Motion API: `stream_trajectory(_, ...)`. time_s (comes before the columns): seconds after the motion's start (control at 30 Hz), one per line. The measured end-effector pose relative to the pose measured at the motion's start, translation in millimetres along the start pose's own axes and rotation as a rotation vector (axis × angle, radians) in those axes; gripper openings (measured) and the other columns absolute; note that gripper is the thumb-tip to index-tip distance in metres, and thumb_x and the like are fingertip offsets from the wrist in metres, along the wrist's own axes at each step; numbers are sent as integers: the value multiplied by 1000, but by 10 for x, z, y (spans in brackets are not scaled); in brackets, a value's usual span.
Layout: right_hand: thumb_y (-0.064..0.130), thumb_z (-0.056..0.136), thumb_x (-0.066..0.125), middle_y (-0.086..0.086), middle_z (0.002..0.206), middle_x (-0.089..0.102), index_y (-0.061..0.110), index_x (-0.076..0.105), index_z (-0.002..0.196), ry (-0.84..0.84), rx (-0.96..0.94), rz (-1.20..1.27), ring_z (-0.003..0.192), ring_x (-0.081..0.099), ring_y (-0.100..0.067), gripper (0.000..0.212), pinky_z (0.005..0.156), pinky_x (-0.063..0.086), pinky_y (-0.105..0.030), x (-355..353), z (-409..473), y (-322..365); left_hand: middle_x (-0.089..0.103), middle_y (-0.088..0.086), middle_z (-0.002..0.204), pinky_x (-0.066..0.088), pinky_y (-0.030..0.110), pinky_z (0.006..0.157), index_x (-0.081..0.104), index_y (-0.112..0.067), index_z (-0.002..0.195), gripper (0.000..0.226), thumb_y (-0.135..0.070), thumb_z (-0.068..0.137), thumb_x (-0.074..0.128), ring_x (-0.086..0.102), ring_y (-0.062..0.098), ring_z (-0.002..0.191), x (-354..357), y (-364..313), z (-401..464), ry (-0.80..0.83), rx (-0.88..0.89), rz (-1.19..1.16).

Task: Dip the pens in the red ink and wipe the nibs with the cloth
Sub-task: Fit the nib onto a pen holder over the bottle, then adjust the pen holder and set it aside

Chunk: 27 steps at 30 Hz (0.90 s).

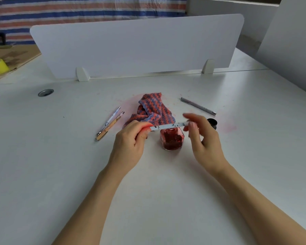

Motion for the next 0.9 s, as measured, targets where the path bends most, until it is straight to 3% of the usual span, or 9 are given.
stream_trajectory(0.1,27,92,35,8,93,56,21,42,126,-99,24,-82,77,51,0,36,68,37,-9,-100,158,-122,60,-1,77,36,6,64,60,-2,98,21,-13,91,44,53,-5,71,-124,239,6,-155,-133,70)
stream_trajectory(0.2,15,91,41,-8,110,56,9,45,126,-166,109,-332,98,52,-22,36,82,43,-30,-258,386,-401,68,14,84,42,37,69,55,-5,99,27,-23,89,38,60,32,79,-331,648,-53,-305,-343,290)
stream_trajectory(0.27,12,90,44,-15,122,52,7,45,126,-105,248,-527,114,44,-33,36,93,38,-42,-305,549,-666,66,21,81,38,45,70,55,-3,94,24,-21,87,40,57,40,82,-409,847,-80,-324,-415,506)
stream_trajectory(0.37,17,91,41,-16,134,44,9,41,130,43,443,-747,124,34,-35,41,99,30,-46,-299,740,-952,60,24,78,32,47,71,55,1,82,19,-15,83,44,51,41,87,-390,971,-115,-277,-486,702)
stream_trajectory(0.57,15,84,44,-18,119,45,5,54,109,215,630,-923,112,36,-37,29,91,31,-43,-215,885,-1232,54,23,105,26,50,86,57,2,82,9,-7,81,59,40,39,107,-301,1116,-174,-140,-601,762)
stream_trajectory(0.77,6,82,44,-18,115,48,4,55,102,184,659,-908,110,36,-35,23,87,30,-40,-205,954,-1286,55,19,108,27,52,87,61,-7,96,22,-14,75,62,43,38,108,-301,1051,-149,-190,-525,708)
stream_trajectory(0.9,9,88,46,-15,110,54,5,50,102,12,544,-814,105,43,-34,15,84,33,-41,-257,1039,-1097,56,17,108,30,53,86,58,-8,105,37,-22,71,53,47,38,105,-315,921,-85,-264,-437,661)
Point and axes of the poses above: each hand's wrist, its own z-axis towards the middle knuckle, its own x-axis out of the palm, y = z × x, the point moved 8 cm from there along z, towards the middle knuckle
